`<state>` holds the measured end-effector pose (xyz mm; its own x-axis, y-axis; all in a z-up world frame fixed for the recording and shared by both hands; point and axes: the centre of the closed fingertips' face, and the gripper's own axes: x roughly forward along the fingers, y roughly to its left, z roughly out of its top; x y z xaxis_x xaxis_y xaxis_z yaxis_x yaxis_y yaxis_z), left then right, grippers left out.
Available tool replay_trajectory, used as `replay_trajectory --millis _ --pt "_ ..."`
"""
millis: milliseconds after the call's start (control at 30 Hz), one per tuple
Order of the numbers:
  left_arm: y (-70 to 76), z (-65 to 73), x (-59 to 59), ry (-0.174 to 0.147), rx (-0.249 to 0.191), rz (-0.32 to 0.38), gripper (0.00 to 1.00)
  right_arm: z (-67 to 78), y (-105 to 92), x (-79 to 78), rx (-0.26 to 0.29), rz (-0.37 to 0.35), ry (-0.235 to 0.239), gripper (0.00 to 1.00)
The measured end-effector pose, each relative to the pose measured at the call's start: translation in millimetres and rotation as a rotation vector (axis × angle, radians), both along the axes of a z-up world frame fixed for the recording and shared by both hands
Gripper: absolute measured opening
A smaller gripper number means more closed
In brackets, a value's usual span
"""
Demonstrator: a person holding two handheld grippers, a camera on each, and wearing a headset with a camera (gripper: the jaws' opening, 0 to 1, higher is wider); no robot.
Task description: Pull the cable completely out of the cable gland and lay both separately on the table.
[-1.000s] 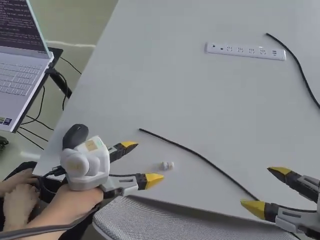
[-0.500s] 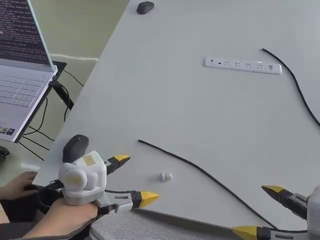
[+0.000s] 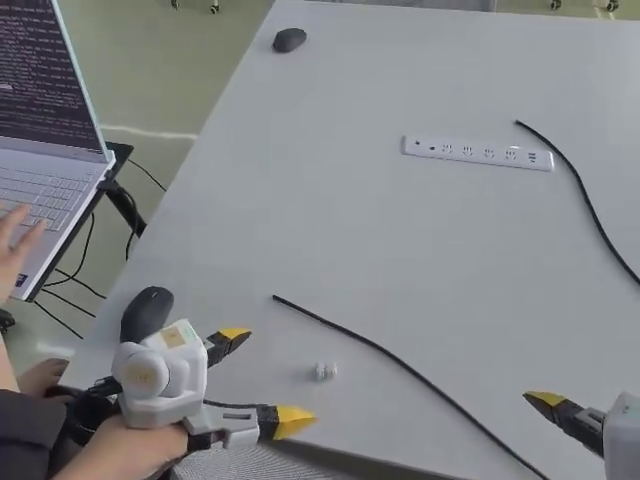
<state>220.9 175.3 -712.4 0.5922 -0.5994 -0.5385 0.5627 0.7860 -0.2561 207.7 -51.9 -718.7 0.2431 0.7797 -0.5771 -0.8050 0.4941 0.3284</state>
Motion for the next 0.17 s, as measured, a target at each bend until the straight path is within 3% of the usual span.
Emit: replay_trajectory --millis 67,167 --pt "-0.9 -1.0 -0.2 0.001 0.001 0.0 0.91 1.6 0.7 1.2 0.017 -0.011 0.011 0.99" --pt "-0.9 -3.4 -1.5 0.006 0.01 -0.002 0.91 -1.9 -0.6 1.4 -0.004 -0.002 0.013 0.99"
